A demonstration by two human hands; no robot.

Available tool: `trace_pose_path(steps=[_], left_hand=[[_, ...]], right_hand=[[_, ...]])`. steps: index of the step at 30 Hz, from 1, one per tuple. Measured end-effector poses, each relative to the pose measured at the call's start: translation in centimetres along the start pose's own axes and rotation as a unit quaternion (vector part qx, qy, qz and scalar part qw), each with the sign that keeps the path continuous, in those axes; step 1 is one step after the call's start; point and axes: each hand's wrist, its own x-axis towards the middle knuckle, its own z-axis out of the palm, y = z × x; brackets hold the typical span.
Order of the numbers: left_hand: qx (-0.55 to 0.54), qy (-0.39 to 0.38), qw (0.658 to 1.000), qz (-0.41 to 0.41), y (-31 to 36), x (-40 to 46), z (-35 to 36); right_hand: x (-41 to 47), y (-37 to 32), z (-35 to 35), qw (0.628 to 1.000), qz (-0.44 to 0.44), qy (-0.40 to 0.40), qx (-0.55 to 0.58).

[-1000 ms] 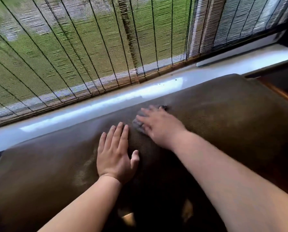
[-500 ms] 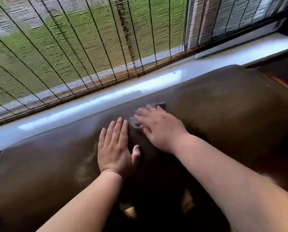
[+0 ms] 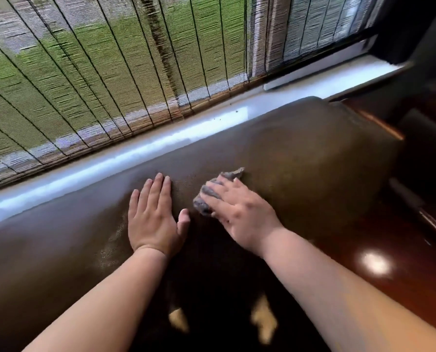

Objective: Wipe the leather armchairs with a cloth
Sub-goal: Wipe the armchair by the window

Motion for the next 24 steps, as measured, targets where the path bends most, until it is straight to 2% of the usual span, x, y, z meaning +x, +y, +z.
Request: trace_pose_path(steps=[2,5,7,8,9,11,13,15,17,18,20,22,23,24], left_hand=[[0.015,-0.036,0.999,-0.019,0.6,0.2,-1.4],[0.037,-0.088,0.994,-0.047,2.0,0.5,-4.0],[-0.032,-0.090,0.992,-0.082,5.3,2.4,-5.6],[-0.073,-0.090,0.990,-0.075,7.4,3.7,-6.2],[-0.098,-0.090,0.991,-0.031,10.5,5.2,-6.2],[-0.087,-0.086,0.992,0.043,16.1,7.7,-5.2],[-0.064,-0.093,0.993,0.027,18.9,9.3,-2.9],[-0.020,-0.051,0.998,0.015,18.8,9.4,0.2],[-0.009,-0.004,1.000,0.012,18.3,9.4,2.2],[-0.012,-0.003,1.000,0.009,18.1,9.4,2.6],[-0.019,0.007,1.000,0.011,18.1,9.6,2.6],[-0.013,0.010,1.000,0.015,18.3,9.6,2.3],[-0.011,0.006,1.000,0.015,18.4,9.6,2.0],[-0.015,0.003,1.000,0.013,18.4,9.6,1.9]], right_hand=[[-0.9,3.7,-2.2,0.994,0.097,-0.015,-0.040],[-2.7,8.3,-5.5,0.947,0.317,0.042,-0.019],[-2.7,8.6,-6.0,0.921,0.384,0.064,-0.009],[-2.1,7.7,-5.4,0.923,0.380,0.064,-0.003],[-1.9,7.1,-5.0,0.932,0.357,0.066,0.010],[-2.0,7.0,-4.2,0.966,0.255,0.037,0.033],[-2.7,10.6,-4.6,0.985,0.173,0.022,-0.012],[-3.8,16.6,-5.6,0.973,0.214,0.059,-0.058],[-5.3,22.8,-6.8,0.931,0.340,0.131,-0.038],[-5.7,24.6,-7.5,0.909,0.389,0.152,-0.006],[-5.0,24.4,-8.2,0.882,0.424,0.203,0.040],[-3.0,20.1,-7.1,0.902,0.356,0.241,0.034],[-1.9,17.4,-6.0,0.931,0.281,0.233,0.029],[-0.9,15.1,-5.1,0.961,0.199,0.194,0.020]])
